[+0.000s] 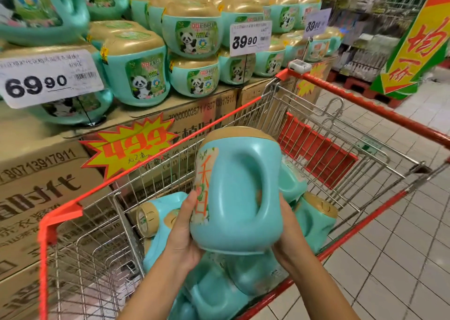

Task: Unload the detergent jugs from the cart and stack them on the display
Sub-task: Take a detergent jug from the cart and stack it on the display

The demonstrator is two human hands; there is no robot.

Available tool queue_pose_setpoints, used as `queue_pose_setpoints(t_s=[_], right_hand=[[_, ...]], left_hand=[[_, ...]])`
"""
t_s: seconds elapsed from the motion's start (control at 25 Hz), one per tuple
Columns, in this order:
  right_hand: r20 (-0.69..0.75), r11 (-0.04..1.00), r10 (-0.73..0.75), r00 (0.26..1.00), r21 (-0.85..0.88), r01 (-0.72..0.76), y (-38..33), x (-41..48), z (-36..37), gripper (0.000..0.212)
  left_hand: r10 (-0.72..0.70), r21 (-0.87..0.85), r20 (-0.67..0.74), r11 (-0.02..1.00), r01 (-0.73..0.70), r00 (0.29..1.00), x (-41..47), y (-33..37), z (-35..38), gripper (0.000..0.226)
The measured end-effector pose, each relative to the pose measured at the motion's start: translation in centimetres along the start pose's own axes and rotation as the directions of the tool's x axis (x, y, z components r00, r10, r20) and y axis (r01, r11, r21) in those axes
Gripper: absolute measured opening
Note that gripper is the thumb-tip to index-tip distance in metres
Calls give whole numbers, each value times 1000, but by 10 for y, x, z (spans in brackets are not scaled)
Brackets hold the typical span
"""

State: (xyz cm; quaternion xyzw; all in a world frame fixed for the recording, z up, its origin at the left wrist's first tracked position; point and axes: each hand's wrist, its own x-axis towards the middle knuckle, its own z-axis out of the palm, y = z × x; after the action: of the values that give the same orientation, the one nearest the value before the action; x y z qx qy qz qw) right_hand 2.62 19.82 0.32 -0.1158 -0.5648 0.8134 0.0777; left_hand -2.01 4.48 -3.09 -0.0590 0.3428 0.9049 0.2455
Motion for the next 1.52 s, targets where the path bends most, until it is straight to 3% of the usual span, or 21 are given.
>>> queue_pose_setpoints(t_s=[0.12, 0.28, 0.4, 0.48, 0.64, 0.88, 1.0, 1.16, 1.28, 1.52], right_hand=[[-152, 991, -133, 979, -2, 135, -18, -3, -7, 46], [-143, 956, -186, 972, -256, 145, -20, -5, 1, 47], [-191, 988, -123, 974, -119, 102, -17, -2, 6, 55], [-147, 996, -84, 986, -45, 78, -17, -2, 6, 55], [-81, 996, -13, 997, -89, 6, 5, -5, 19, 57], [95, 992, 122, 988, -50, -118, 42, -9, 66, 60], [230, 973, 224, 947, -104, -204, 60, -10, 91, 64], [400, 942, 321, 859, -229, -245, 92, -24, 130, 62], [544, 908, 414, 730, -306, -287, 114, -58, 171, 55], [755, 876, 483, 444, -425, -230, 150, -148, 270, 76]], left_hand=[[105, 56, -75, 993, -100, 992, -2, 6, 7, 86], [272, 229, -58, 940, -252, 961, -4, 12, 8, 102], [278, 282, -6, 922, -265, 961, -12, 20, 4, 100], [267, 301, -4, 919, -254, 964, -18, 23, 2, 96], [276, 329, -66, 913, -240, 959, -35, 31, -9, 93], [383, 406, -223, 873, -272, 896, -85, 56, -51, 99], [454, 411, -360, 862, -298, 815, -113, 55, -75, 83], [544, 402, -561, 838, -369, 623, -165, 44, -109, 72], [566, 400, -658, 821, -407, 496, -222, 43, -130, 72], [593, 420, -769, 751, -509, 239, -349, 56, -180, 67]])
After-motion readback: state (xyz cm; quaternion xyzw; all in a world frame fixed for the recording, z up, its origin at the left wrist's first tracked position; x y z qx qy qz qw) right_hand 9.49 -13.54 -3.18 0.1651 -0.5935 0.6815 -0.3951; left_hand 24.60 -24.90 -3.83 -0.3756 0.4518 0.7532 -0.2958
